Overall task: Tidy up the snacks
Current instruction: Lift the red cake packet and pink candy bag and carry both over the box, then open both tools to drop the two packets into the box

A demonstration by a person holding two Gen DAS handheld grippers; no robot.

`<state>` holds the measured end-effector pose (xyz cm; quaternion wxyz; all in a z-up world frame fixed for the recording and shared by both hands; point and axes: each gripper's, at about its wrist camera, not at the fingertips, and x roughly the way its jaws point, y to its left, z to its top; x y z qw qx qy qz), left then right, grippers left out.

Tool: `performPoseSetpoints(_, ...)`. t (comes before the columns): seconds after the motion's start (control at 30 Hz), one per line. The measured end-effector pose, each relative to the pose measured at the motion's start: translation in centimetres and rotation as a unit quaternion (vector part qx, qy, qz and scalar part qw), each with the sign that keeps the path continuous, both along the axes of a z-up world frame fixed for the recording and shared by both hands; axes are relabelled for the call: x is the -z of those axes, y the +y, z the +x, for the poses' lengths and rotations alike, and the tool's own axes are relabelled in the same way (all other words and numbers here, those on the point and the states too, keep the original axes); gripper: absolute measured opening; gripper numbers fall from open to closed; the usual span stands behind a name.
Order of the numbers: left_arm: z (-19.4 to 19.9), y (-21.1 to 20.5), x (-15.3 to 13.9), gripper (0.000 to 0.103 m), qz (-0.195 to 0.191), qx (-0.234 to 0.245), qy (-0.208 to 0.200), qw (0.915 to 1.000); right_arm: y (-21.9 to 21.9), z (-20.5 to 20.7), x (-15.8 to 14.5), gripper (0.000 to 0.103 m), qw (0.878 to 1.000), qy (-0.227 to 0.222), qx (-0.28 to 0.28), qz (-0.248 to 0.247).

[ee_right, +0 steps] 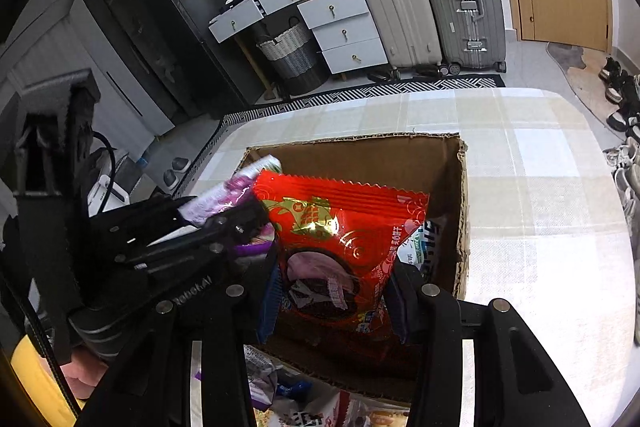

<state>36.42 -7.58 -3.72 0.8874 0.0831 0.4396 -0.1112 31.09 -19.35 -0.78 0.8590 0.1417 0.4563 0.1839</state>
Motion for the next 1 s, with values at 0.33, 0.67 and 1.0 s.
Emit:
performPoseSetpoints(0.33,-0.8,2.2,-1.5,0.039,-0.027,-0.042,-0.010,0.9987,0.1,-0.1,-0.2,0.045,1.000,0.004,-0.006,-0.002)
performPoseSetpoints(0.67,-2.9,4.4,-3.7,0.069,-0.035,-0.070,-0.040,0.9962,1.3,0.3,0.0,0.046,1.000,0.021,-0.001,-0.023)
performPoseSetpoints(1.0,-3.7,5.0,-3.2,0.070,-0.035,-0.069,-0.030,0.9965,2.4,0.1,0.3,0.052,0.998,0.014,0.004,-0.062)
